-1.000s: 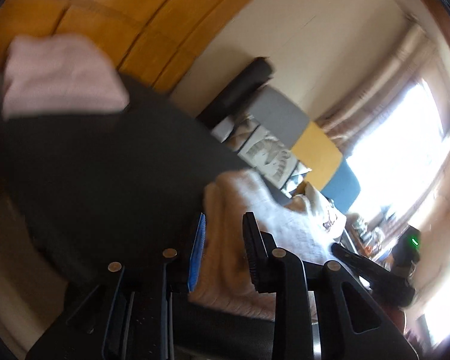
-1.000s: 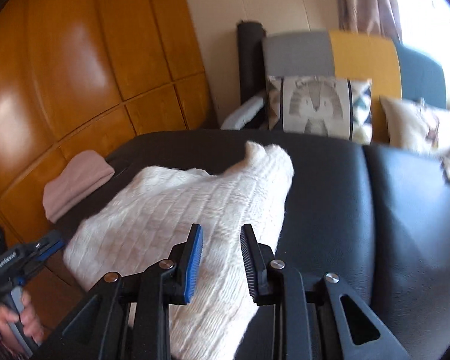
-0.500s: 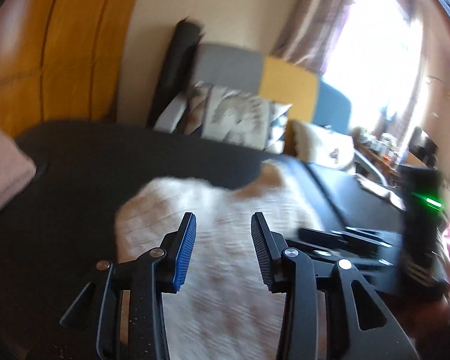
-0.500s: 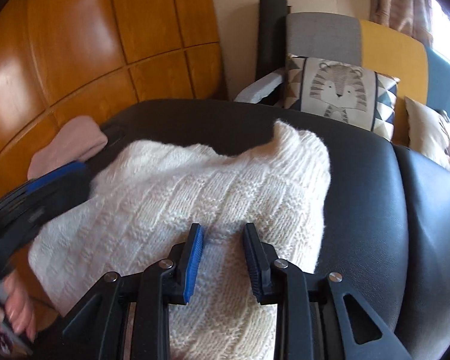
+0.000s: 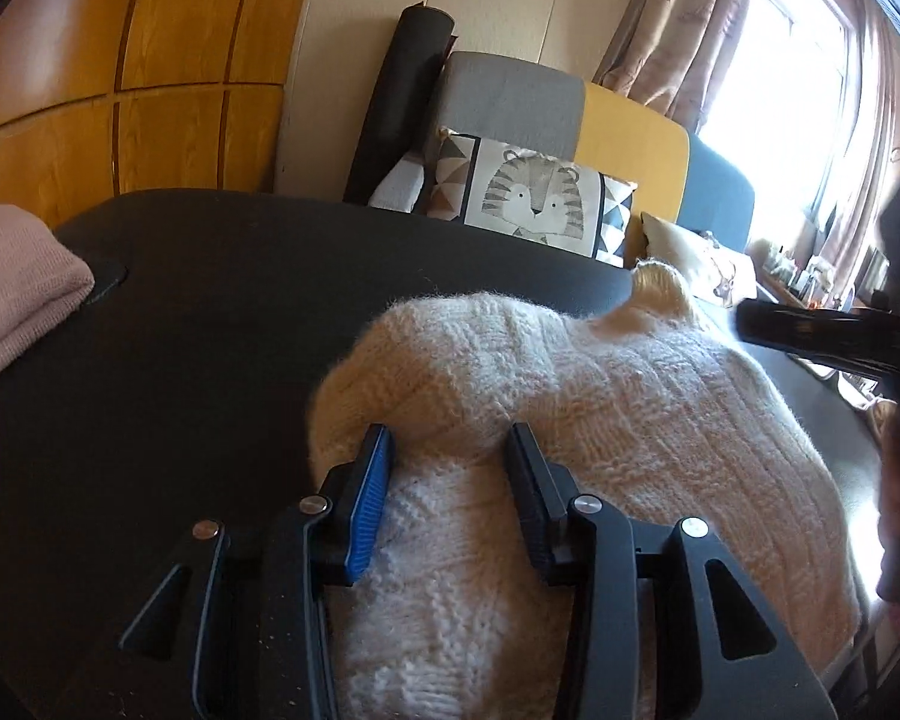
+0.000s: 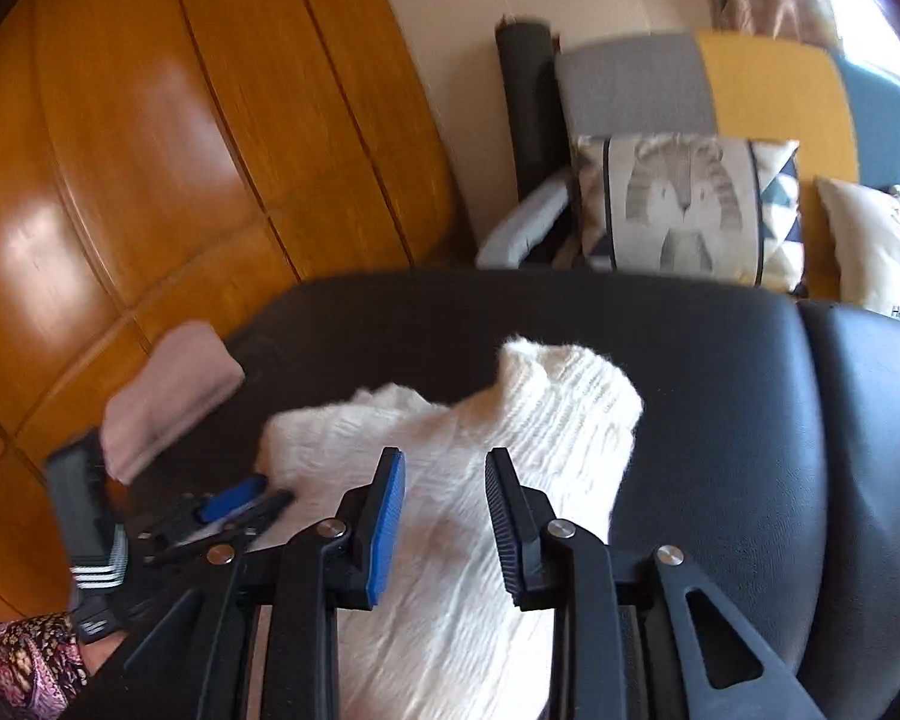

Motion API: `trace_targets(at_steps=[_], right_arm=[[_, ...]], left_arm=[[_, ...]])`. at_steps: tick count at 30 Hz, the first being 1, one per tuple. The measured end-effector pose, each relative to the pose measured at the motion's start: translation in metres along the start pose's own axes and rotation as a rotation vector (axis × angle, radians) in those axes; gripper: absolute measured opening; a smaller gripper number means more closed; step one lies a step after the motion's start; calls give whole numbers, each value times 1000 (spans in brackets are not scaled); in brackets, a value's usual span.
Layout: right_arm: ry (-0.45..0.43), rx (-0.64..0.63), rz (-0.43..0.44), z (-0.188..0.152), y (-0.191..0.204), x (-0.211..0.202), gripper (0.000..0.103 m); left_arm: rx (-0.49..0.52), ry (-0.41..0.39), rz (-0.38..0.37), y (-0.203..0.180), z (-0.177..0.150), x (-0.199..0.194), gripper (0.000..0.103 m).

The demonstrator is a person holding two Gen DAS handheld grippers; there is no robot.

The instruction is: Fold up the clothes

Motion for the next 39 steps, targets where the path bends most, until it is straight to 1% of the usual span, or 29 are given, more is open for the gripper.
trace_targets(at_steps=[3,5,7,8,10,12,15,16,17,19,23,24,25,26,27,28,30,32,33,35,36,37,39], right_arm=[[62,-25,32,1,-4,28,26],[109,-38,51,0,-7,47,18],[168,-44,9,-4,-16,65,15],[178,-46,-25,-4,-22,71,10],[193,-52,-94,-5,-35,82,10],[182,-50,-166,-7,-50,87,10],[166,-1,-187,-14,-66,90,10],[159,20,-190,-16,-70,91,12],[149,56,-180,-17,-74,89,15],[120,139,-152,-13,-81,81,17],[-24,234,-112,19,-89,48,17],[-50,245,-101,26,-89,41,16],[-48,219,-86,31,-83,37,13],[-41,191,-71,35,-77,35,11],[-17,160,-51,35,-69,36,10],[15,142,-28,32,-63,38,10],[106,128,28,22,-54,52,10],[169,110,40,9,-46,65,10],[195,102,37,3,-43,71,10],[215,87,-15,-5,-47,79,10],[215,76,-35,-8,-48,79,10],[215,65,-54,-10,-49,80,7],[215,43,-93,-15,-50,81,7]], left_arm=[[-21,-8,-11,5,-1,1,43],[-20,-16,-8,7,-2,0,43],[-14,-22,-3,7,-2,0,44],[-13,-23,-2,6,-2,0,44],[-13,-28,-3,6,-1,0,44],[-15,-33,-4,7,-2,-1,44],[-18,-35,-9,7,-2,-1,44],[-20,-36,-11,8,-2,0,44],[-24,-37,-14,8,-2,-1,44],[-31,-38,-18,9,-1,0,44],[-41,-38,-27,10,-1,0,44],[-41,-38,-28,9,0,0,44],[-41,-39,-28,9,0,0,44],[-41,-40,-28,9,-1,-1,44],[-42,-40,-30,9,-1,0,44],[-43,-40,-31,9,0,0,44],[-47,-41,-35,9,0,0,44],[-53,-41,-40,10,0,0,44],[-54,-42,-42,10,0,0,44],[-57,-41,-45,10,0,0,44],[-58,-41,-46,10,0,0,44],[-59,-40,-49,10,1,0,44],[-61,-40,-52,10,1,0,44]])
Point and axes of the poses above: each gripper's, at about its wrist camera, not at the fingertips, and x roughly the way its jaws point, y to its left, z to its top, the point moved 7 cm from there along x, roughly the way its jaws point, and after that the axes turned 13 degrees about -y, right-handed, at the moved point
